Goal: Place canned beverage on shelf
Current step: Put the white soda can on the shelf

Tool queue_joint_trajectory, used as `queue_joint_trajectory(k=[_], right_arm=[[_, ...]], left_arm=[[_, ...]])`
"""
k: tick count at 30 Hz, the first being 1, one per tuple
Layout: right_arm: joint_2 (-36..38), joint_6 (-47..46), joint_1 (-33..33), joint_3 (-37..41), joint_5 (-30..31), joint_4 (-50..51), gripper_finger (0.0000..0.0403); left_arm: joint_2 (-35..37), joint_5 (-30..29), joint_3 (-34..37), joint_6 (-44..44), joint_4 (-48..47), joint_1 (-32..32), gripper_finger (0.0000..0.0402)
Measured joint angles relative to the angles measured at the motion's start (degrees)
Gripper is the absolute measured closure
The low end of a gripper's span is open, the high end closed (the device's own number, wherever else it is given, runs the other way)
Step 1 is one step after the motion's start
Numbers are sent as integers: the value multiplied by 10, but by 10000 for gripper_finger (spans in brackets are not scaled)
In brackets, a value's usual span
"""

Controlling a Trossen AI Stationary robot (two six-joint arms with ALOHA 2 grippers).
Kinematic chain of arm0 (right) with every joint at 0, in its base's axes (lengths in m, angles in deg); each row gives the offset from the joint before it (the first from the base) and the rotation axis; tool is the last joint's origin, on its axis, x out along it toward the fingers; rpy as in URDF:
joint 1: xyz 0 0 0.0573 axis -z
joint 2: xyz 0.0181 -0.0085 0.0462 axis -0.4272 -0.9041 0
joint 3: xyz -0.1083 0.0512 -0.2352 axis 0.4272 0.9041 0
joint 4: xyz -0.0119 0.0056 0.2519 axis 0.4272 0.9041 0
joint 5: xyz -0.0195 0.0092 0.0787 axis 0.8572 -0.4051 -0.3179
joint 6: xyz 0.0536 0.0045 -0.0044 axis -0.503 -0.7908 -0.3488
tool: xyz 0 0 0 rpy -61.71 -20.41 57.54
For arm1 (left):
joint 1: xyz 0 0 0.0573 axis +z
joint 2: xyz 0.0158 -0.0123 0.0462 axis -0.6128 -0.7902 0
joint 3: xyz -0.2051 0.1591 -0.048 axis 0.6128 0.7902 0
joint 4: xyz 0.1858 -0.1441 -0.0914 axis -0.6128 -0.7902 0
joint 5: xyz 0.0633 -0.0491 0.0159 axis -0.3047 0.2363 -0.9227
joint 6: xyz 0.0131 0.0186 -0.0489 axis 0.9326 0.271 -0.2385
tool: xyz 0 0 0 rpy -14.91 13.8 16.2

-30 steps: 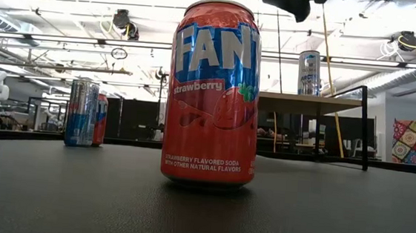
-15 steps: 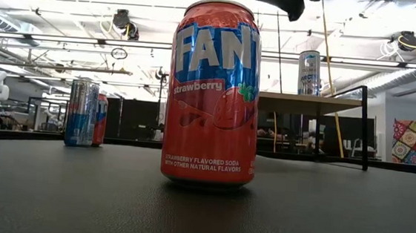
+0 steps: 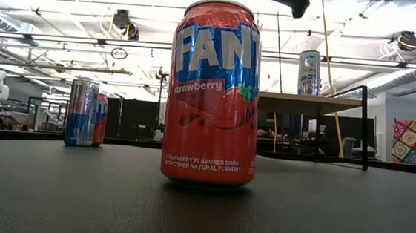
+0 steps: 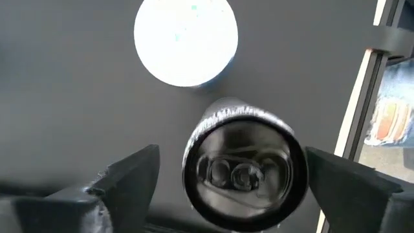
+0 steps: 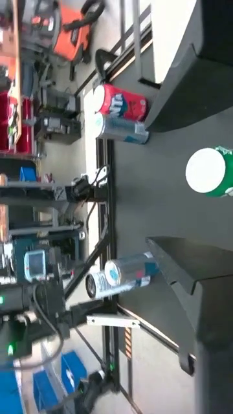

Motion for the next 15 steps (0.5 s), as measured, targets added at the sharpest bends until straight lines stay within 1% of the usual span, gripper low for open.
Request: queue_joint_trajectory(k=[5, 8, 11, 15], right_arm=[[-25, -31, -4, 0, 33, 21, 140], [-50, -45, -4, 0, 33, 23, 140], [-72, -54, -4, 0, 33, 16, 140], [-95, -61, -7, 0, 32, 2, 140]], left_arm=[[0, 12, 0, 13, 4, 14, 121], [1, 24, 0, 13, 2, 19, 160], [1, 27, 0, 14, 2, 23, 175], [2, 46, -4, 30, -2, 34, 171]])
